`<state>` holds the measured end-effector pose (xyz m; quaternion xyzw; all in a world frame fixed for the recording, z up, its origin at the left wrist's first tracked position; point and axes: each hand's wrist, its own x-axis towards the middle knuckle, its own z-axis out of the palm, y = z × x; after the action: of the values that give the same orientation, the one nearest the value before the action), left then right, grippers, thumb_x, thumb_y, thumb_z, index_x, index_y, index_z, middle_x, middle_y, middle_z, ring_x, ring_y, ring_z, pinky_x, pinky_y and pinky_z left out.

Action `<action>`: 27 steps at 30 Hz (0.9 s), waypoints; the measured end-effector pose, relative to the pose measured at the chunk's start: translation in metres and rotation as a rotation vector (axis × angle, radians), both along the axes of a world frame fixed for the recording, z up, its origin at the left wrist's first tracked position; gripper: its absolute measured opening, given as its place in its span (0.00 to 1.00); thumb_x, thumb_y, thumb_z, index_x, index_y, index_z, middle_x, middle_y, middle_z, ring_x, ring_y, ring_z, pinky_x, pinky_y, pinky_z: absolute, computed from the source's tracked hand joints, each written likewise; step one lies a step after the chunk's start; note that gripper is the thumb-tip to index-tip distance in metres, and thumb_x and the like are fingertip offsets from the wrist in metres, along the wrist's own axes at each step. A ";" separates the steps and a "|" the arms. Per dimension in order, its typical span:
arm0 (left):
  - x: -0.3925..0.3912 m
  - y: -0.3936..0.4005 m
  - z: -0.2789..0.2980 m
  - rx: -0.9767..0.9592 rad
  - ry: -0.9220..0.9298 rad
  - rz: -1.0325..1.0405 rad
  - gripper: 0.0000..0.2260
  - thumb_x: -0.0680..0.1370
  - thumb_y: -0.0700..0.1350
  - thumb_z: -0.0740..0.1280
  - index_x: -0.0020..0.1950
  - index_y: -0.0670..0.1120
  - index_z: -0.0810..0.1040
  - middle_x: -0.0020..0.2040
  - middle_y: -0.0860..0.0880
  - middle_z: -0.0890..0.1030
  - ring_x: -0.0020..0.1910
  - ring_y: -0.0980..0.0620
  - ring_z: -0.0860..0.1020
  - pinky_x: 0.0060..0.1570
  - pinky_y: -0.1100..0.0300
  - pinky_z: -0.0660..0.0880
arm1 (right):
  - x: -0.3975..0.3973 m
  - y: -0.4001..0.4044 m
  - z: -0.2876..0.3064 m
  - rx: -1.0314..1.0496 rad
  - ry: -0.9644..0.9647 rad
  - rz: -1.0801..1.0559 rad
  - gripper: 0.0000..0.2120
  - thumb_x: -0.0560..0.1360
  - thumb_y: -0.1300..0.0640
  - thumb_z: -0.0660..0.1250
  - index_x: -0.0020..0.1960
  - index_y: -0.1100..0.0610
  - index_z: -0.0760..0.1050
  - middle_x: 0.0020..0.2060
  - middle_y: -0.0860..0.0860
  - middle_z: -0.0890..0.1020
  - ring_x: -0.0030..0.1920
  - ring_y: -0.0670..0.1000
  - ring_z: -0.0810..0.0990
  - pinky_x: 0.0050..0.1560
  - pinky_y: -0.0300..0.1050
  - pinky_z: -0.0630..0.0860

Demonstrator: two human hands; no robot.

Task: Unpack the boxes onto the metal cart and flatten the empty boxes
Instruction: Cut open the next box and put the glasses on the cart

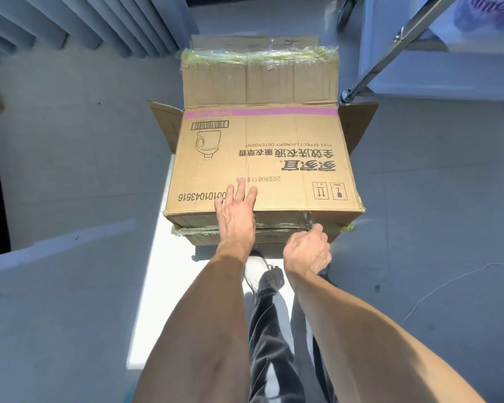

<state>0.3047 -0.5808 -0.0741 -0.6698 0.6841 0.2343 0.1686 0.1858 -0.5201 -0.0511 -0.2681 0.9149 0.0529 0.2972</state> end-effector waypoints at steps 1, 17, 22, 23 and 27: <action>-0.002 0.006 0.002 0.013 0.010 0.000 0.34 0.75 0.31 0.64 0.78 0.55 0.61 0.81 0.49 0.55 0.79 0.45 0.54 0.74 0.44 0.56 | 0.000 0.003 0.002 0.030 -0.005 -0.075 0.12 0.79 0.57 0.57 0.60 0.61 0.71 0.53 0.60 0.81 0.54 0.61 0.78 0.59 0.55 0.72; 0.002 0.104 0.094 0.143 0.219 -0.024 0.18 0.78 0.45 0.62 0.67 0.49 0.76 0.68 0.45 0.77 0.62 0.45 0.71 0.67 0.53 0.61 | 0.003 0.045 0.082 0.035 0.042 -0.193 0.14 0.79 0.54 0.57 0.58 0.62 0.72 0.56 0.59 0.77 0.57 0.59 0.76 0.58 0.52 0.70; 0.022 0.058 0.087 -0.044 0.069 0.119 0.15 0.77 0.40 0.63 0.61 0.52 0.79 0.52 0.49 0.82 0.55 0.46 0.76 0.66 0.54 0.63 | 0.012 0.030 0.084 -0.099 -0.096 0.043 0.13 0.77 0.59 0.61 0.60 0.61 0.72 0.54 0.58 0.79 0.57 0.60 0.76 0.62 0.53 0.70; 0.024 0.047 0.084 -0.075 0.017 0.189 0.17 0.77 0.39 0.64 0.64 0.51 0.77 0.55 0.47 0.81 0.57 0.45 0.75 0.67 0.52 0.64 | 0.012 0.028 0.080 -0.062 -0.134 0.127 0.12 0.78 0.59 0.61 0.60 0.60 0.72 0.53 0.57 0.79 0.56 0.59 0.77 0.62 0.52 0.71; 0.023 0.047 0.069 0.015 -0.068 0.564 0.22 0.74 0.37 0.64 0.68 0.47 0.70 0.64 0.43 0.72 0.64 0.43 0.70 0.65 0.49 0.66 | 0.017 0.028 0.065 0.078 -0.236 0.215 0.09 0.81 0.57 0.60 0.60 0.59 0.70 0.47 0.57 0.82 0.48 0.58 0.80 0.55 0.51 0.76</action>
<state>0.3272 -0.5340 -0.0049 -0.8399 0.4630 0.2543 0.1247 0.2028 -0.4924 0.0140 -0.3572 0.8369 0.0880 0.4052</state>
